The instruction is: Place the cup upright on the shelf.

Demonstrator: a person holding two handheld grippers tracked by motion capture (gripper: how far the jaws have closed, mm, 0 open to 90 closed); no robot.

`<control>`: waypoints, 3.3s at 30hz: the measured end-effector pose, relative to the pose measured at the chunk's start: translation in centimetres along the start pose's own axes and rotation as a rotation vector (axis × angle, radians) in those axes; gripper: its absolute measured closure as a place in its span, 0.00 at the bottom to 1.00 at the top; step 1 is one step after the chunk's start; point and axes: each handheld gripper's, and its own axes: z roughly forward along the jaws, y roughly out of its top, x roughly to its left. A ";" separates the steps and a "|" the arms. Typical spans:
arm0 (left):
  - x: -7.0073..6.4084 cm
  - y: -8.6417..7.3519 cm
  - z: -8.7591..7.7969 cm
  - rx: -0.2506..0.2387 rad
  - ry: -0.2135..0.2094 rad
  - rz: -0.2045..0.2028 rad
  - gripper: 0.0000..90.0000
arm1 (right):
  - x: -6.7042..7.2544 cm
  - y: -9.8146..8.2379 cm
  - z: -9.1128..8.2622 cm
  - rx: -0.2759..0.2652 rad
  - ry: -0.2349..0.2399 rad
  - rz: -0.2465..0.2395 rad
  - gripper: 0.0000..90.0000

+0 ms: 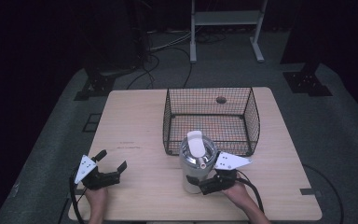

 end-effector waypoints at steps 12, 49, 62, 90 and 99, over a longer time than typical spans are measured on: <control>0.0 0.0 0.0 -0.002 0.000 -0.004 0.00 | -1.2 2.8 -0.9 -0.047 -0.011 -0.015 0.10; 0.0 0.0 0.0 -0.004 0.000 -0.005 0.00 | -6.2 10.5 -0.1 -0.083 -0.103 -0.050 0.10; 0.1 0.0 0.0 -0.007 0.000 -0.003 0.00 | -8.9 12.0 1.4 -0.055 -0.136 -0.061 0.10; 0.1 0.0 -0.1 -0.013 -0.003 -0.014 0.00 | -13.2 13.0 5.5 0.003 -0.116 -0.056 0.10; 0.2 0.0 -0.1 -0.016 -0.009 -0.019 0.00 | -15.0 11.7 6.3 0.016 -0.121 -0.033 0.10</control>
